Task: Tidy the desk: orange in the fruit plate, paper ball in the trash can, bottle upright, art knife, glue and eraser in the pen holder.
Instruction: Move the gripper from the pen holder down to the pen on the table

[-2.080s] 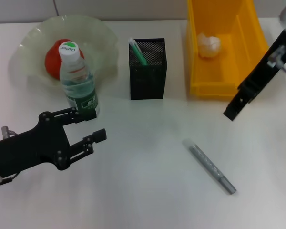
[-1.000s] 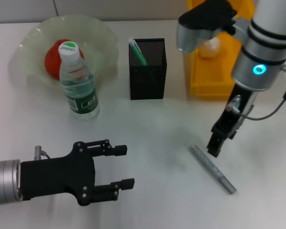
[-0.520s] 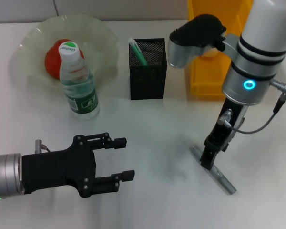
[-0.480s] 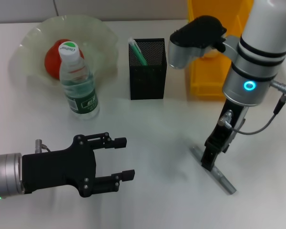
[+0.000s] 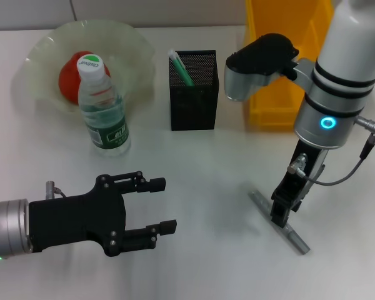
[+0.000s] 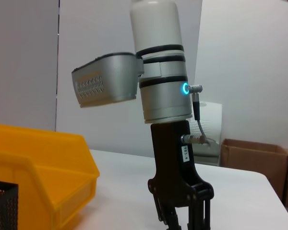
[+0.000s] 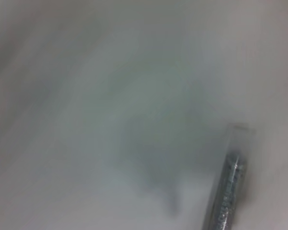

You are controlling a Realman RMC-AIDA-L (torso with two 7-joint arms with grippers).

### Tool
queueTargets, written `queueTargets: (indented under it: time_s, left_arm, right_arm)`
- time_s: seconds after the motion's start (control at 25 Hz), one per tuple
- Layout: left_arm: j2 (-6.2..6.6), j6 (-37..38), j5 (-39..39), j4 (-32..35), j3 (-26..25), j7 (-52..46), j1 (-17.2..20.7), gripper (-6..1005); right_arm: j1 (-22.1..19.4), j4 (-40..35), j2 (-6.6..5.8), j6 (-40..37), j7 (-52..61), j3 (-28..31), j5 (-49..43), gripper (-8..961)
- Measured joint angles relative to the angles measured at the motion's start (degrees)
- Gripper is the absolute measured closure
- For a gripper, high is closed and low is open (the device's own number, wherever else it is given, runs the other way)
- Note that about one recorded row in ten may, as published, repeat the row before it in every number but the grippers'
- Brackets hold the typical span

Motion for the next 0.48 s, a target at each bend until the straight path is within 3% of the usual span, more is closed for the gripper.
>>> queueTargets:
  time_s: [0.16,0.48]
  left_arm:
    - [0.00,-0.18,-0.01,0.00,-0.05,0.07,0.05,308]
    - [0.00,-0.35,-0.01,-0.08,-0.75,0.09,0.08,308]
  right_arm:
    - [-0.33,-0.33,0.00,1.36,1.09,-2.02,0.00,550]
    - [-0.86,-0.23,0.00,3.55,1.70,-3.38,1.62,546]
